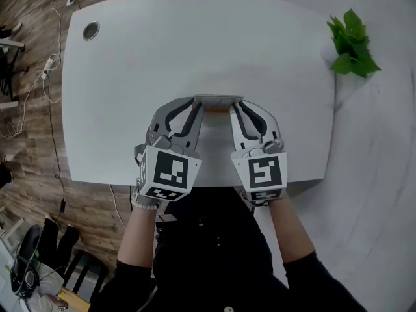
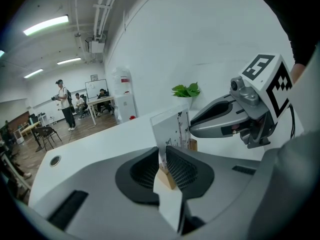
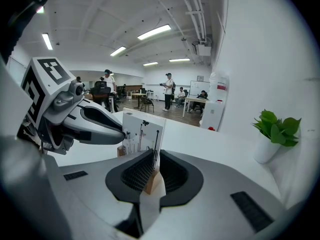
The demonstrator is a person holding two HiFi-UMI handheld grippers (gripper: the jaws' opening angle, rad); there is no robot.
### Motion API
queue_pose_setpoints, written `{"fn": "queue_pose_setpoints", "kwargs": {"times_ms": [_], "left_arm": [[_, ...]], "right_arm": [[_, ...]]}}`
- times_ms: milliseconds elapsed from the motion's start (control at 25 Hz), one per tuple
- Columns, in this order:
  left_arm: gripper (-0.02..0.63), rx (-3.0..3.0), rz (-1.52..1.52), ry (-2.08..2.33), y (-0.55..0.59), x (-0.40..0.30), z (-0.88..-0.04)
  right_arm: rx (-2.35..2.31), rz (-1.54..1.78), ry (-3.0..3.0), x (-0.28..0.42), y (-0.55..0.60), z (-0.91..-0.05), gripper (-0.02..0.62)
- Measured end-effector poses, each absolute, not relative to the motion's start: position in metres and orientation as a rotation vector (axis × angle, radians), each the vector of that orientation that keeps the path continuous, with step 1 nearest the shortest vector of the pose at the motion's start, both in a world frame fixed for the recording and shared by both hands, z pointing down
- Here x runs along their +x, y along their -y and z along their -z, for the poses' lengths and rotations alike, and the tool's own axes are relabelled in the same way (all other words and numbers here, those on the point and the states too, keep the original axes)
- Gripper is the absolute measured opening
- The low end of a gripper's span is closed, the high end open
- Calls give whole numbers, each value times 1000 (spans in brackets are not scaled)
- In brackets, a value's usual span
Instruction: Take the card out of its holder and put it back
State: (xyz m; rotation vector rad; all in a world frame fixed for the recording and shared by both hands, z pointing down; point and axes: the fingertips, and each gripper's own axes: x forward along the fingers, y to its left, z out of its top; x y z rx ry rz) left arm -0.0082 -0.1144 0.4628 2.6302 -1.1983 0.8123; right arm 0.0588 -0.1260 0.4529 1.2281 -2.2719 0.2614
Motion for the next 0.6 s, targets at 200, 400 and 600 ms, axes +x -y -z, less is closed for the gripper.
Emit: {"fn": "queue_pose_setpoints", "kwargs": {"times_ms": [200, 400, 600], "left_arm": [[49, 2632, -796, 1200, 113, -7, -466], [49, 2628, -756, 1207, 112, -8, -464], [70, 2630, -726, 1204, 109, -7, -461]], "right_arm": [[1247, -275, 2273, 60, 125, -455, 69], [1278, -309, 2276, 59, 124, -454, 71], [1302, -345, 2303, 61, 122, -455, 72]]}}
